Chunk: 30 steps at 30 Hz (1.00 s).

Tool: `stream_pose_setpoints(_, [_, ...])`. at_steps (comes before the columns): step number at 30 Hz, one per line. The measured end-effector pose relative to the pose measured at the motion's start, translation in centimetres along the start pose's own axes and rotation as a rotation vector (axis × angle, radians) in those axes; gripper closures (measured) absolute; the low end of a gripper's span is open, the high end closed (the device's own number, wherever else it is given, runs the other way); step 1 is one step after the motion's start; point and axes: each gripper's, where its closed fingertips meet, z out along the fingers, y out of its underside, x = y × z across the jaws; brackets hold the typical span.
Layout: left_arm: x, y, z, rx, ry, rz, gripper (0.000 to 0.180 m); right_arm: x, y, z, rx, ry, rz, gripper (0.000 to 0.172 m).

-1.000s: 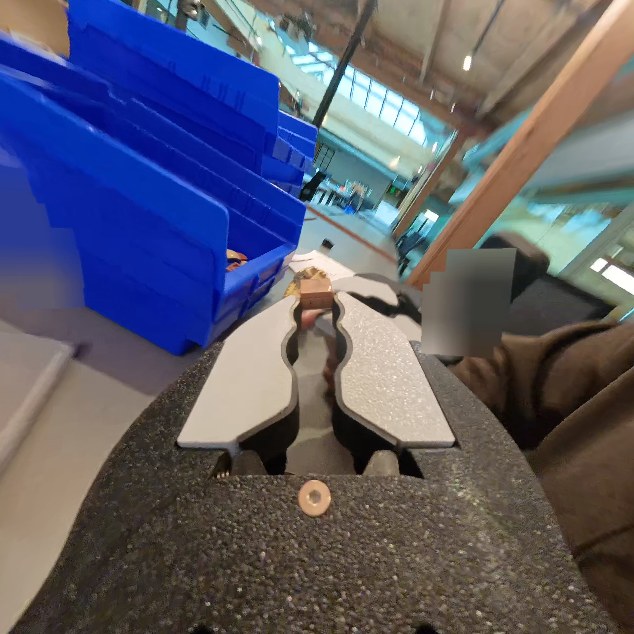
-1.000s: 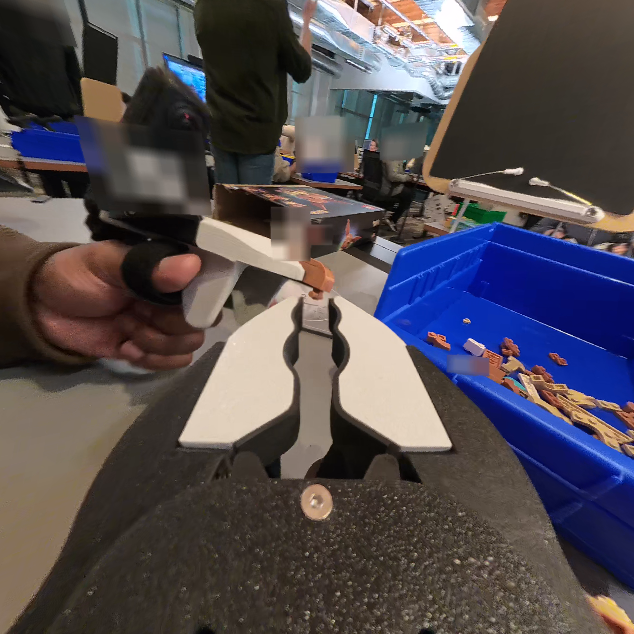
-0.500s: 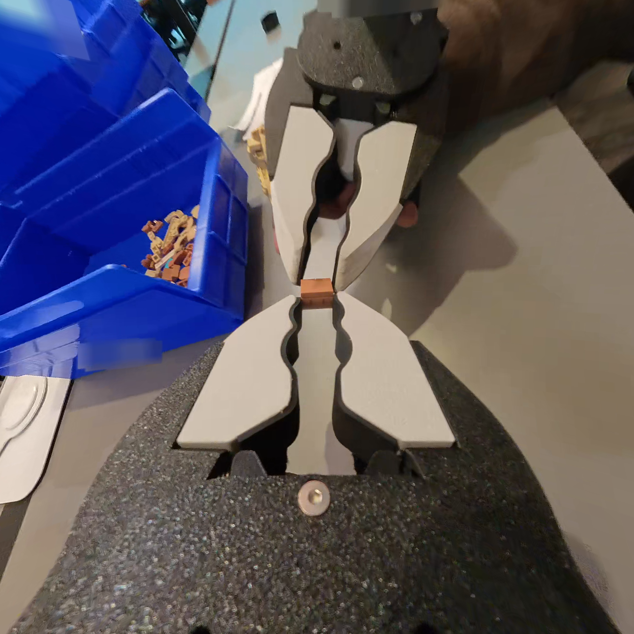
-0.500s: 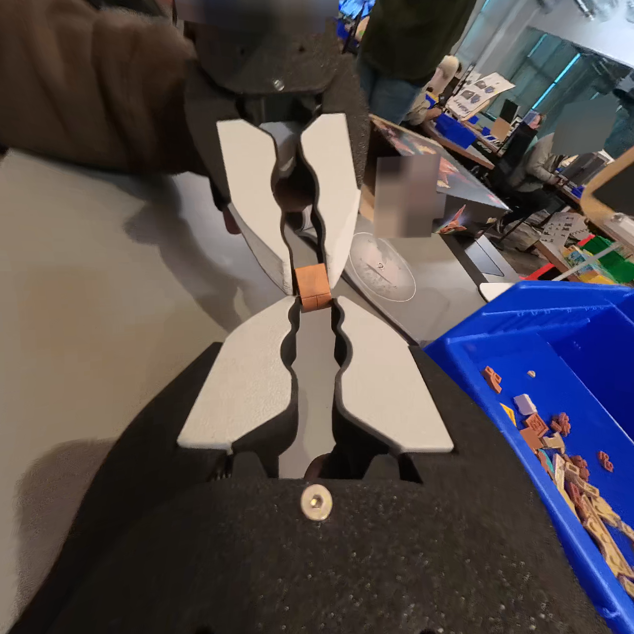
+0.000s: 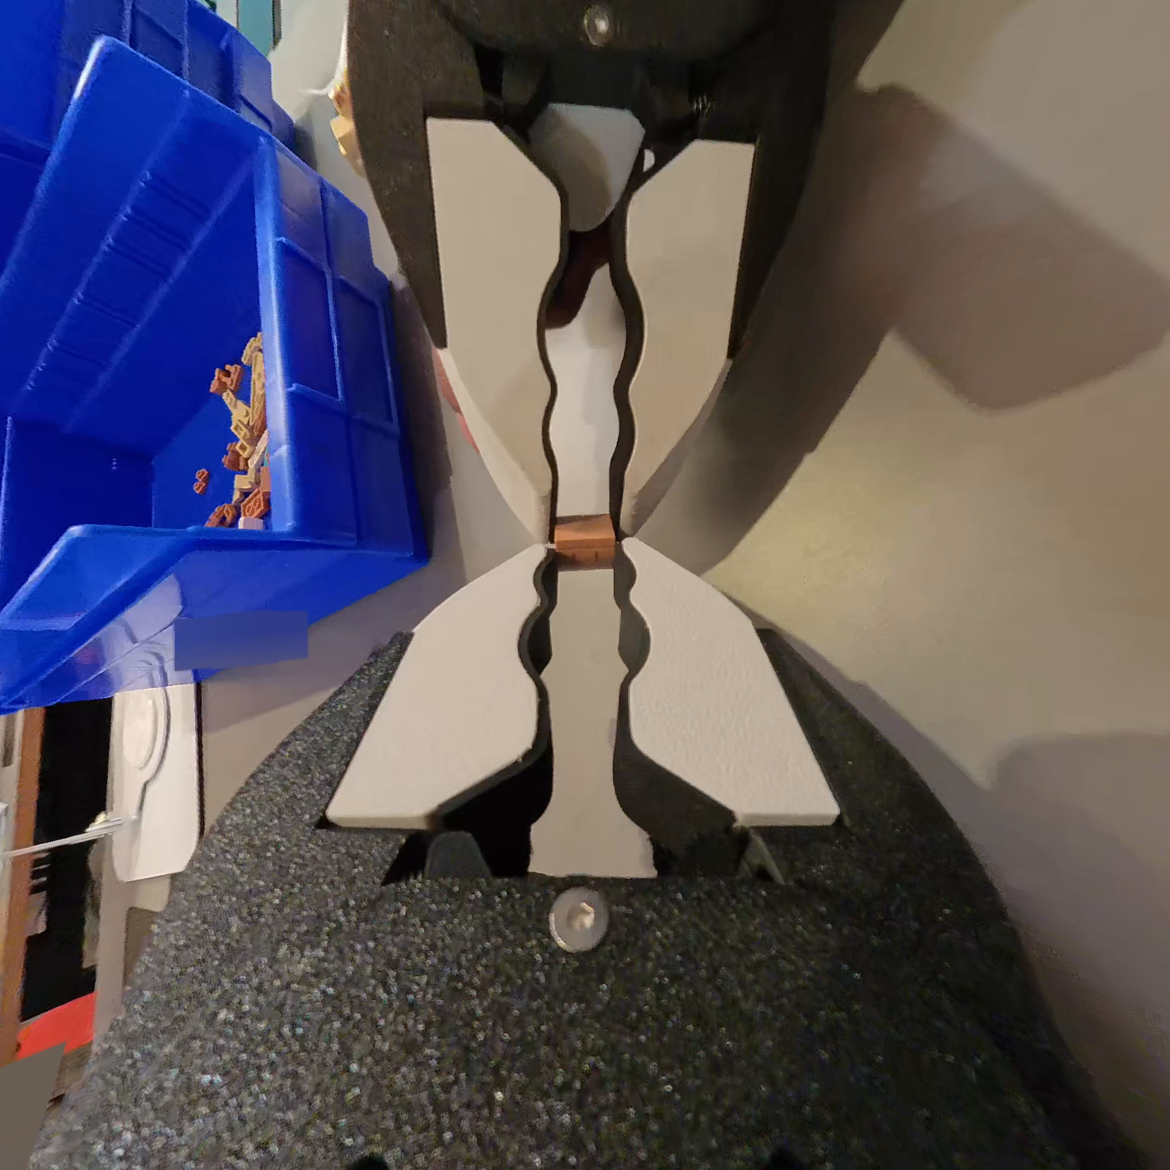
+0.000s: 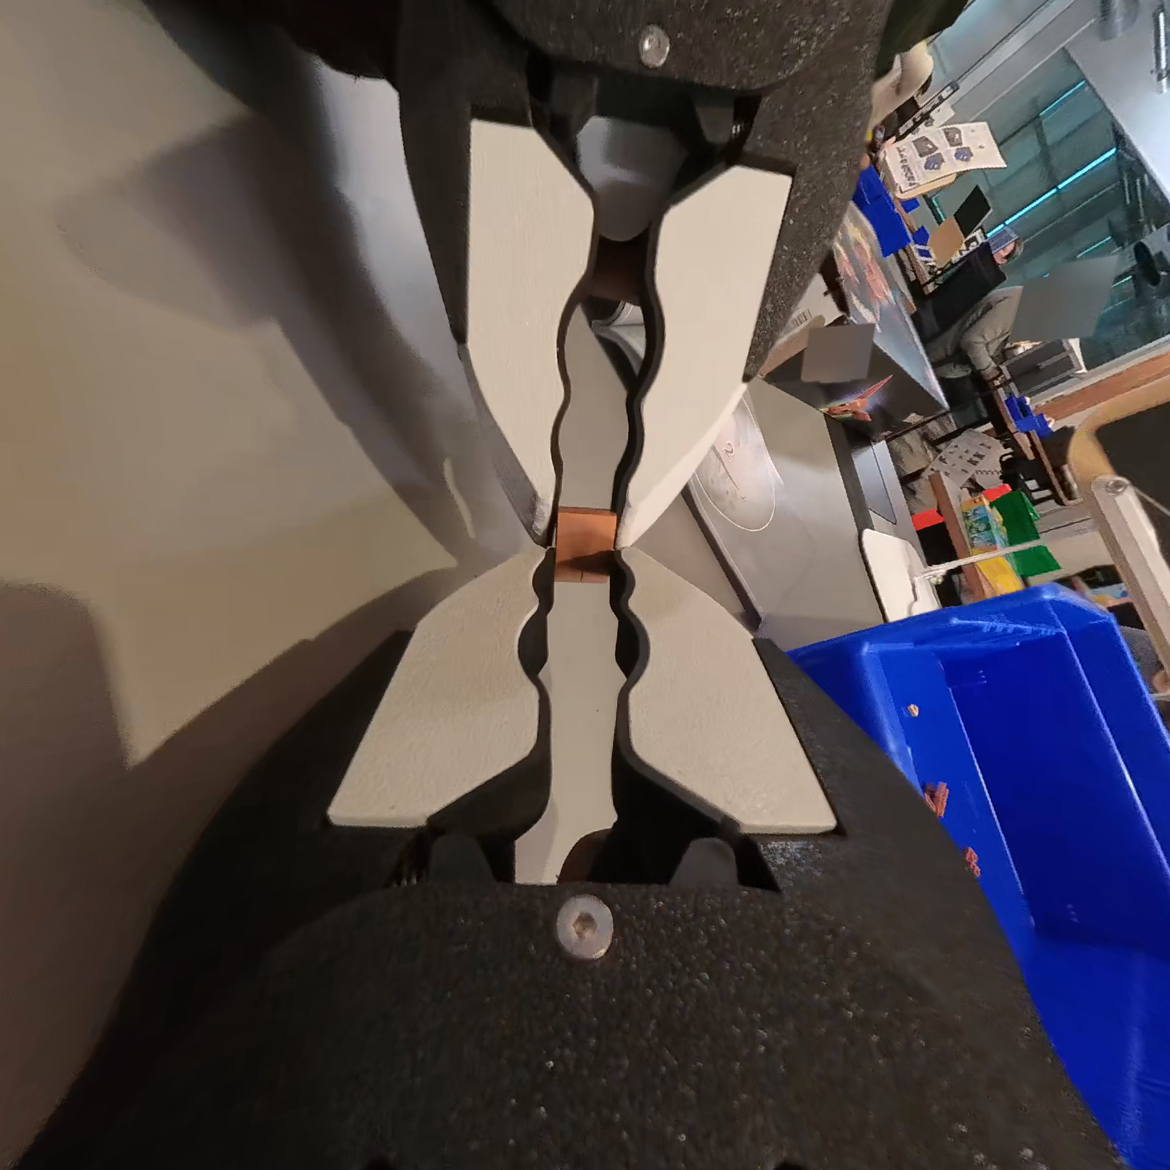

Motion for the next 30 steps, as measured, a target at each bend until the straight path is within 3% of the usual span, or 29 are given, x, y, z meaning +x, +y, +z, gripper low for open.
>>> stream_pose_setpoints(8, [-0.3, -0.4, 0.4, 0.121, -0.062, 0.012, 0.163, 0.1, 0.4, -0.4, 0.044, 0.026, 0.062, 0.155])
stream_pose_setpoints(24, [-2.2, -2.3, -0.9, 0.460, -0.018, -0.431, 0.163, 2.4, -0.9, -2.2, 0.180, 0.195, 0.277, 0.155])
stream_pose_setpoints(30, [-2.5, -3.3, -1.8, 0.573, 0.019, -0.504, 0.164, 2.8, -2.0, -3.0, 0.251, 0.203, 0.325, 0.155])
